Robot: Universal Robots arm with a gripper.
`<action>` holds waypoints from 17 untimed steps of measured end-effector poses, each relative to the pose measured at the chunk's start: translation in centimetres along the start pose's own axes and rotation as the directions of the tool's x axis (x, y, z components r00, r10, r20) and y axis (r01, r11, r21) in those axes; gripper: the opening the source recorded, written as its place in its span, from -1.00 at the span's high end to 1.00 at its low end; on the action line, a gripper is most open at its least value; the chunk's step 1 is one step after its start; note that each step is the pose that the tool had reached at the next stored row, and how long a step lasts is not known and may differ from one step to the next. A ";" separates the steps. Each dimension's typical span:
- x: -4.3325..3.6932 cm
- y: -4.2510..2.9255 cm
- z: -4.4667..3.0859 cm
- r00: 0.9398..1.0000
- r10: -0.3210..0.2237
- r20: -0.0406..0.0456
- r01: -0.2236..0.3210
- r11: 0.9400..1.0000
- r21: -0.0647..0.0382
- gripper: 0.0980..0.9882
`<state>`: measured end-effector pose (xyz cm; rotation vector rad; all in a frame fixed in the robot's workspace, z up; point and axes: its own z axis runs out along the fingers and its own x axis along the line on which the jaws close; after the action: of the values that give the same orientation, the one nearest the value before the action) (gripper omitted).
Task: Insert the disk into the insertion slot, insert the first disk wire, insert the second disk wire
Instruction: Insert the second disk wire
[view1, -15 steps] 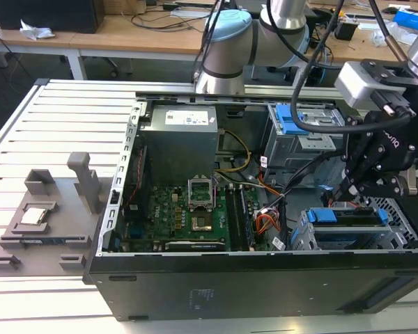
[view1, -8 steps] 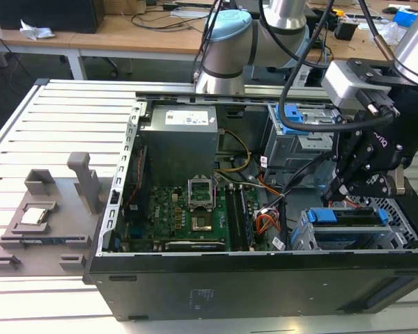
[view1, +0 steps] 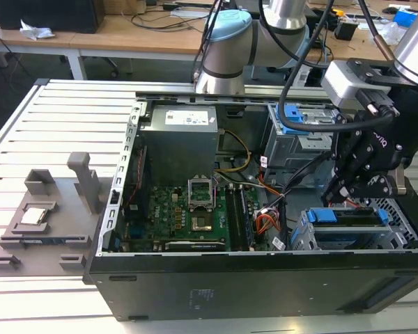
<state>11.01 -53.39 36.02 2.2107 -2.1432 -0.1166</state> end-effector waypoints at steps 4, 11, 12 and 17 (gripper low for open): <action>0.00 0.01 0.00 1.000 0.000 0.000 0.000 1.000 0.000 0.54; -0.01 0.13 0.05 1.000 0.000 0.000 0.000 1.000 0.000 0.54; -0.01 0.23 0.07 1.000 0.000 0.000 0.000 1.000 0.000 0.54; -0.02 0.89 0.22 1.000 0.000 0.000 0.000 1.000 0.000 0.54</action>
<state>10.10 -53.40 35.89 2.2107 -2.1433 -0.1167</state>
